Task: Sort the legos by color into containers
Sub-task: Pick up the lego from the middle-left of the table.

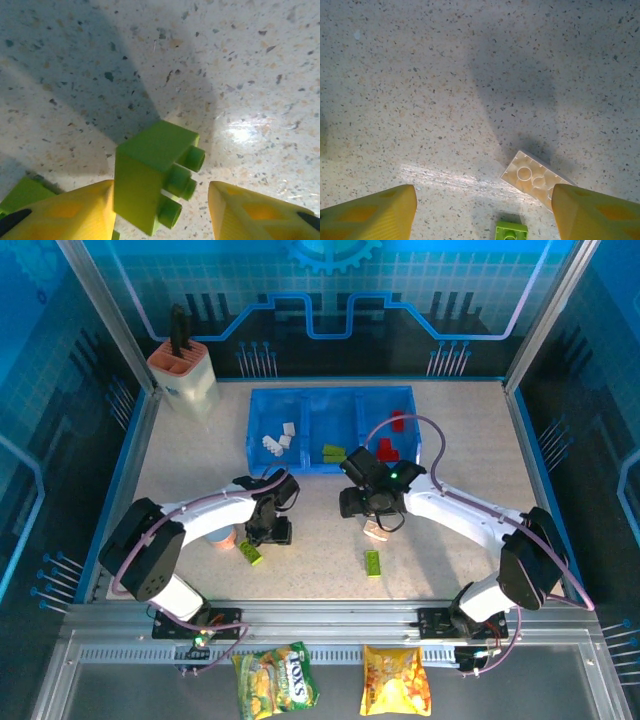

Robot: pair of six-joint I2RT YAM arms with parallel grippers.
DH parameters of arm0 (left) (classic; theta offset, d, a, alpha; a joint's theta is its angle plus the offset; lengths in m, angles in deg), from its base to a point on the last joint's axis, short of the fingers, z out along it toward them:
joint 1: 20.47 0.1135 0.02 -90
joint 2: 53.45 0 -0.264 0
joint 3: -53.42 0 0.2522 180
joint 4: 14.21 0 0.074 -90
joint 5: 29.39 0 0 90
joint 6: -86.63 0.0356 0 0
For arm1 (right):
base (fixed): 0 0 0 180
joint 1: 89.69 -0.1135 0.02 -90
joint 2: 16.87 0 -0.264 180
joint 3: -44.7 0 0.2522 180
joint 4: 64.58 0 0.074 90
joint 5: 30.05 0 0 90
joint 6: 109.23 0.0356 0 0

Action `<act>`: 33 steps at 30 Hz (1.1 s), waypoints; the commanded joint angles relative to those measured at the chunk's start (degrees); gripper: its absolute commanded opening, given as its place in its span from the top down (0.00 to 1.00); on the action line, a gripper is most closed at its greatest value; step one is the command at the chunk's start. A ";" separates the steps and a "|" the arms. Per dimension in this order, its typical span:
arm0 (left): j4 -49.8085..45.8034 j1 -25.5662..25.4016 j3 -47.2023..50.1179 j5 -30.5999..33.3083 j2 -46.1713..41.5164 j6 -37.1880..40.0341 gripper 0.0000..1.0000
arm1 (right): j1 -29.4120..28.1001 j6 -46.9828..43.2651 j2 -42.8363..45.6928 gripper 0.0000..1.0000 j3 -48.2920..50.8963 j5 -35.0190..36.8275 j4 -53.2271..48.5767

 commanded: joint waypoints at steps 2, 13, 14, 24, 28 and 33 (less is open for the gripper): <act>0.51 -0.86 -0.22 0.53 2.12 -1.54 0.52 | 0.68 0.49 0.94 0.27 0.75 0.87 -1.17; 0.36 -1.14 -0.99 1.71 2.22 -1.20 0.60 | 0.68 0.56 1.04 0.28 0.94 0.57 -0.91; 0.35 -1.15 -1.20 1.72 2.23 -1.03 0.61 | 0.68 0.56 1.05 0.28 0.83 0.49 -0.91; -0.69 -1.22 -4.14 2.74 2.87 0.80 0.64 | 0.76 1.07 1.99 0.29 1.09 0.87 -1.26; -1.38 -1.15 -5.93 4.16 4.64 2.12 0.61 | 0.68 1.35 2.58 0.29 1.29 0.92 -1.56; -1.57 -1.18 -8.21 5.63 7.01 3.88 0.61 | 0.69 1.69 3.16 0.29 1.20 1.09 -2.13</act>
